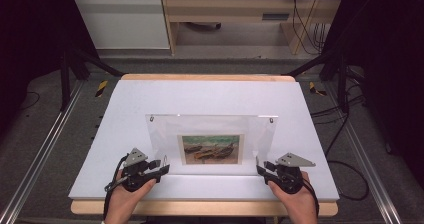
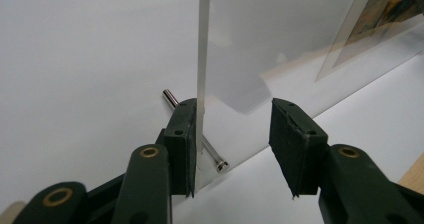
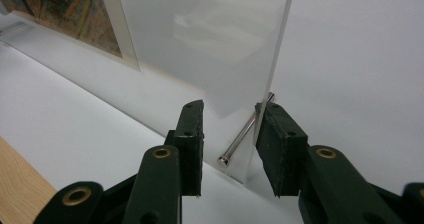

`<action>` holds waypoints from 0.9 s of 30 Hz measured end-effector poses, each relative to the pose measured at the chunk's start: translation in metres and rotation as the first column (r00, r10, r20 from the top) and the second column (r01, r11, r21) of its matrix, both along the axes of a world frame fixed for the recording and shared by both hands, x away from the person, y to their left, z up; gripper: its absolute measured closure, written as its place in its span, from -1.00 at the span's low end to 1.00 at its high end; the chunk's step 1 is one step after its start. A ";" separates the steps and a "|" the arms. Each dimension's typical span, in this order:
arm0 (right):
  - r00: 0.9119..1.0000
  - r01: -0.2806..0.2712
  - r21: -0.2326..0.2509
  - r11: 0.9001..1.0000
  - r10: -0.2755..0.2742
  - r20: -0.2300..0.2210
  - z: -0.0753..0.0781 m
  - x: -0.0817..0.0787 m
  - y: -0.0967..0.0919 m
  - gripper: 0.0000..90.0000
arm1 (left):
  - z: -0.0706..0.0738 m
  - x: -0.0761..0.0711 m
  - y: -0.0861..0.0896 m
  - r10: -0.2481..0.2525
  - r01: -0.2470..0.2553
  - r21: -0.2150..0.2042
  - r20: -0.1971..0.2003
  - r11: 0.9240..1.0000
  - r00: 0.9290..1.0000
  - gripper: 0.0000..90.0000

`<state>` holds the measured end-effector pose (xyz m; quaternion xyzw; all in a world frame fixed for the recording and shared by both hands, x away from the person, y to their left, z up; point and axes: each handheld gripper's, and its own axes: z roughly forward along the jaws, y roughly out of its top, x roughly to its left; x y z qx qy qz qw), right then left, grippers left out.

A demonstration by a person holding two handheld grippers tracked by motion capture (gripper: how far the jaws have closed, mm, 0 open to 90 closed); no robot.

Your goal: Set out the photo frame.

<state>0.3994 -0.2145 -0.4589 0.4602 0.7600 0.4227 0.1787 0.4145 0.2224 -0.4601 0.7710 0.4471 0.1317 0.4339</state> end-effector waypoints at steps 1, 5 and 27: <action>1.000 0.004 0.004 1.000 -0.004 -0.004 0.000 0.000 0.000 0.41 | 0.000 0.000 0.000 0.007 -0.007 -0.012 -0.004 1.000 1.000 0.20; 1.000 0.022 0.021 1.000 -0.022 0.013 0.001 0.000 0.001 0.15 | 0.000 -0.001 -0.001 0.014 -0.014 -0.013 0.003 1.000 1.000 -0.05; 0.986 0.076 -0.046 0.996 -0.068 0.150 0.013 -0.019 -0.008 -0.70 | 0.015 -0.012 0.017 0.003 0.003 -0.053 0.120 0.999 0.993 -0.72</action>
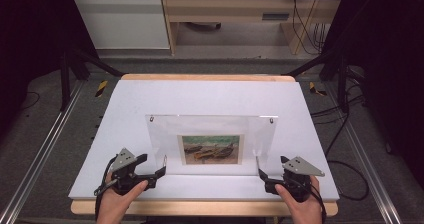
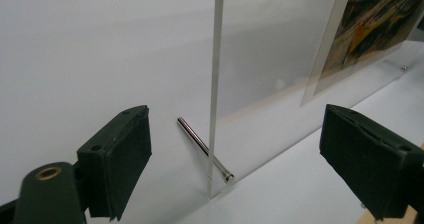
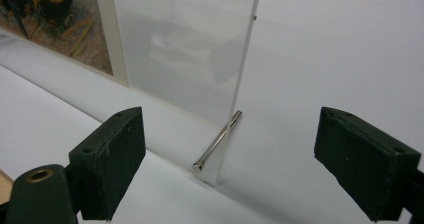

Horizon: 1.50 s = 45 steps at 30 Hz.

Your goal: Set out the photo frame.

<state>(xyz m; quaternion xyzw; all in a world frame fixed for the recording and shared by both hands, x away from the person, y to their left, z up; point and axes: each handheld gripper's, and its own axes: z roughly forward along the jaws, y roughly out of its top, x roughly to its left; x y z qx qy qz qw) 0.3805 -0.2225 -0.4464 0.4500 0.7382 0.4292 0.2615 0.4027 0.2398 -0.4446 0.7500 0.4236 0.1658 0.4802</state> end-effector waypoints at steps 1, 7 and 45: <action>1.000 0.004 0.000 1.000 -0.004 0.004 0.000 -0.001 -0.001 -0.70 | 0.002 -0.001 0.003 0.002 -0.002 -0.006 0.018 1.000 1.000 -0.72; 0.998 0.051 0.003 0.999 -0.051 0.029 0.002 -0.011 -0.010 -0.67 | 0.004 -0.001 0.016 0.021 -0.021 -0.018 0.035 1.000 0.999 -0.72; 0.963 0.268 -0.017 0.963 -0.267 0.024 0.003 0.013 -0.050 -0.77 | -0.012 0.038 0.071 0.290 -0.293 0.097 0.045 0.951 0.956 -0.72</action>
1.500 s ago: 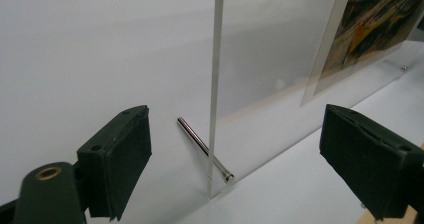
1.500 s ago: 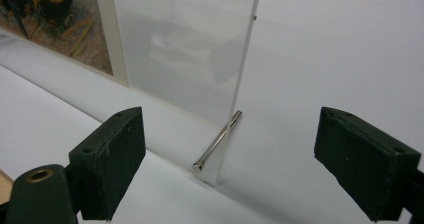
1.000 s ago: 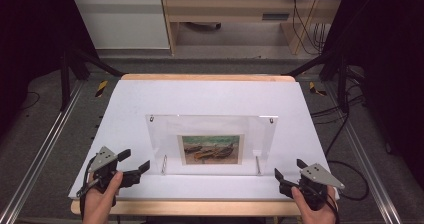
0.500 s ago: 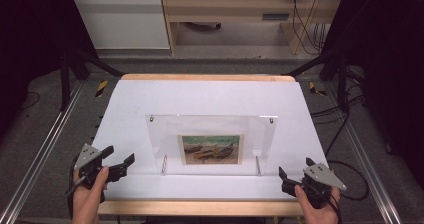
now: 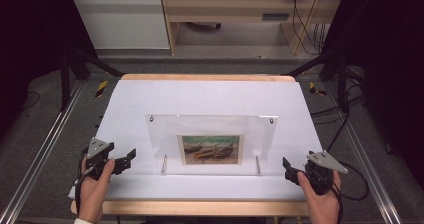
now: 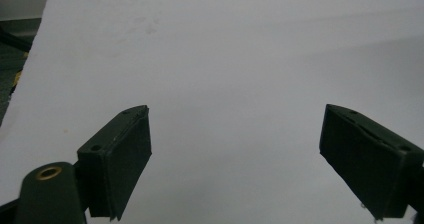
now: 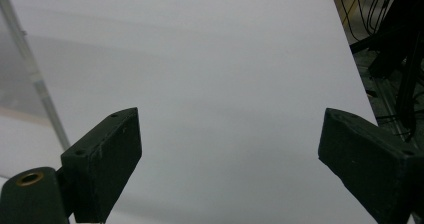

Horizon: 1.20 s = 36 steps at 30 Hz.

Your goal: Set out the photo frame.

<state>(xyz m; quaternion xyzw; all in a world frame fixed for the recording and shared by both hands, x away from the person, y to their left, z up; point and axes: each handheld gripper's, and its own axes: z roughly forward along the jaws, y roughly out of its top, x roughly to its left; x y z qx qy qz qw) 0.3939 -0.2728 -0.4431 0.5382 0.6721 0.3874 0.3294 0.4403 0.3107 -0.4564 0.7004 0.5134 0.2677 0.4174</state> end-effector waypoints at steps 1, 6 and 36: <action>1.000 0.004 -0.008 1.000 -0.004 -0.008 0.001 0.003 -0.001 -0.76 | 0.000 0.001 0.000 -0.002 0.002 0.008 0.001 1.000 1.000 -0.72; 1.000 0.009 0.011 1.000 -0.008 -0.025 0.004 0.021 -0.009 -0.71 | 0.003 0.012 0.002 0.006 -0.006 0.015 0.000 1.000 1.000 -0.72; 0.982 0.022 -0.005 1.000 -0.023 -0.187 -0.023 0.081 -0.005 -0.73 | -0.012 0.055 0.004 -0.016 0.018 0.030 -0.041 0.999 0.999 -0.76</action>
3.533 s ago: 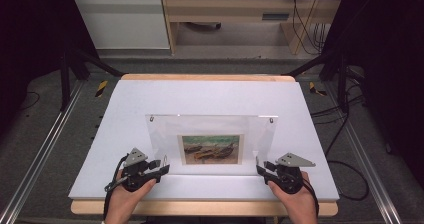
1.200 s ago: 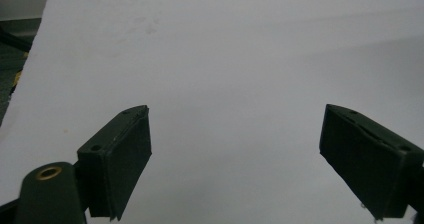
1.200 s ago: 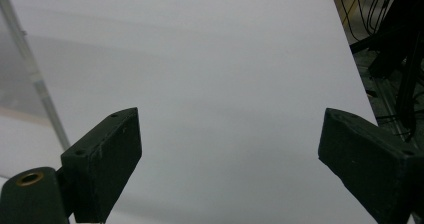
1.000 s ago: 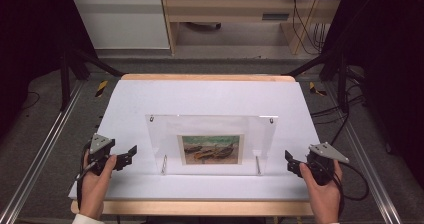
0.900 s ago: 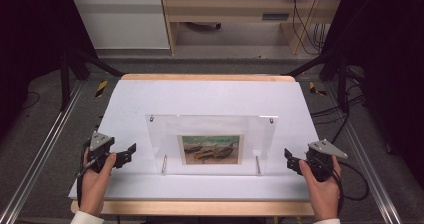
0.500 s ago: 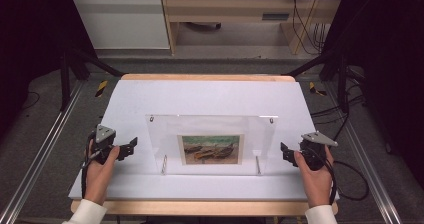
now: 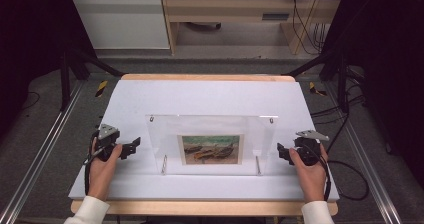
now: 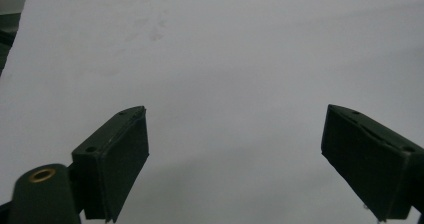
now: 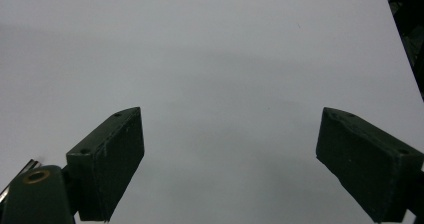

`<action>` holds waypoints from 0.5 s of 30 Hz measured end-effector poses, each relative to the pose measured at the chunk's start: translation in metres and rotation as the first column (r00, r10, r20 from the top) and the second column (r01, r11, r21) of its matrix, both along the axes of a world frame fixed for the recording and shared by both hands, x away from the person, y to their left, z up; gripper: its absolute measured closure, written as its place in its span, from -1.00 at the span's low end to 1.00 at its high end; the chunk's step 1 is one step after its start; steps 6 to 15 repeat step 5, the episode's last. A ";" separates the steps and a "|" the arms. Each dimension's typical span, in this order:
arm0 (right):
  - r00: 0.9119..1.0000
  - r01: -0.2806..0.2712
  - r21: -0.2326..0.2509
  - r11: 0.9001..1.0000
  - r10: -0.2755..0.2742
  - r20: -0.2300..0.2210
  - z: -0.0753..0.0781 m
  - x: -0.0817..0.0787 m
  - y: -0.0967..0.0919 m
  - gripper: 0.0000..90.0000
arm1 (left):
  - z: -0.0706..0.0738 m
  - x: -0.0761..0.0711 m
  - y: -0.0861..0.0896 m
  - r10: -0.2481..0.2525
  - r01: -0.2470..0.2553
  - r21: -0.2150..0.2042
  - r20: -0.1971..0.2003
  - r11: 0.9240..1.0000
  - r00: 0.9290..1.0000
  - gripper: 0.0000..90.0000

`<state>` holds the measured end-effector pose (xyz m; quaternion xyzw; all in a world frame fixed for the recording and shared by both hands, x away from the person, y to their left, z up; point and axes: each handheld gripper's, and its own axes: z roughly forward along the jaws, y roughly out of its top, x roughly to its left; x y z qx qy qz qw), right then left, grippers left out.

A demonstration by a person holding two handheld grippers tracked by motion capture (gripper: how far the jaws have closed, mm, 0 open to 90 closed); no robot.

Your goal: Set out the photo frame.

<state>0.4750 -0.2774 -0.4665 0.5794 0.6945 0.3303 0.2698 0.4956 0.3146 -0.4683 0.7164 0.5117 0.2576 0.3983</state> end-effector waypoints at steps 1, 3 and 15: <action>1.000 0.005 0.004 1.000 -0.005 0.004 0.001 -0.001 0.001 -0.73 | 0.002 -0.002 0.000 -0.002 0.002 -0.001 0.005 1.000 1.000 -0.77; 1.000 0.005 -0.010 1.000 -0.005 0.020 0.003 -0.006 0.003 -0.73 | 0.004 -0.008 0.001 -0.004 0.004 -0.008 0.016 1.000 1.000 -0.78; 0.999 0.003 -0.038 0.999 -0.001 0.050 0.005 -0.012 0.004 -0.73 | 0.004 -0.013 0.001 -0.023 0.023 0.011 0.022 1.000 0.999 -0.80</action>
